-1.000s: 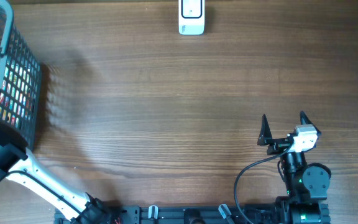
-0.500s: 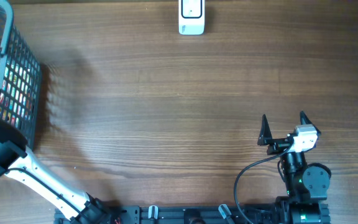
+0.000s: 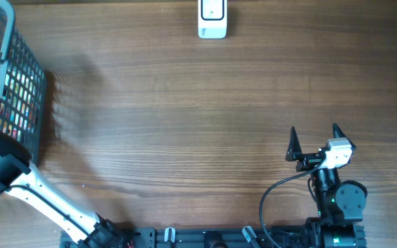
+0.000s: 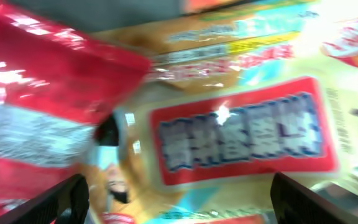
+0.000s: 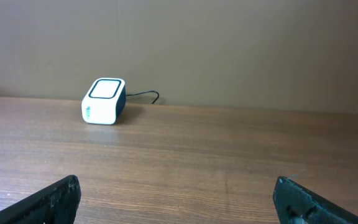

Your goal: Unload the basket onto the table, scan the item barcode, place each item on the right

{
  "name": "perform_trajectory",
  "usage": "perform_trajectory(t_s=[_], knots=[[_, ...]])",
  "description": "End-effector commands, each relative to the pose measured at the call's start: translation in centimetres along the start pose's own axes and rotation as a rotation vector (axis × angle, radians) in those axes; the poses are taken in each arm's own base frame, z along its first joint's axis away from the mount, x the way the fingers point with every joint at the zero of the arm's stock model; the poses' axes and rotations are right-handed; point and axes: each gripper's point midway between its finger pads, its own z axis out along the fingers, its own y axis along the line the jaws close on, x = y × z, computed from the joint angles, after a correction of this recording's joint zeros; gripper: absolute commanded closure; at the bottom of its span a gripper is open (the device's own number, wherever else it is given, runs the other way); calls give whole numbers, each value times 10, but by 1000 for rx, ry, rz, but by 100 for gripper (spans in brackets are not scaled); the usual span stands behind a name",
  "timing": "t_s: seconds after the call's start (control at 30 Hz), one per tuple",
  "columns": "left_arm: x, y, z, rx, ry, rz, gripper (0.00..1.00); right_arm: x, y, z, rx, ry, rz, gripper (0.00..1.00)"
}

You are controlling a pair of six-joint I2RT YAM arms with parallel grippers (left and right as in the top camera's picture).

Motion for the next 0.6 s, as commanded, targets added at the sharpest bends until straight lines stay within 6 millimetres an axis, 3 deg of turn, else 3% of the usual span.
perform_trajectory(t_s=[0.0, 0.4, 0.5, 0.57], knots=[[12, -28, 10, 60, 33, 179, 8, -1, -1, 0, 10, -7, 8, 1], [18, -43, 13, -52, -1, 277, 10, -1, -1, 0, 10, -7, 8, 0], [16, -43, 13, -51, -8, 277, 20, -1, -1, 0, 10, -7, 8, 0], [14, -44, 15, -48, -17, 278, 20, -1, -1, 0, 10, -7, 8, 0]])
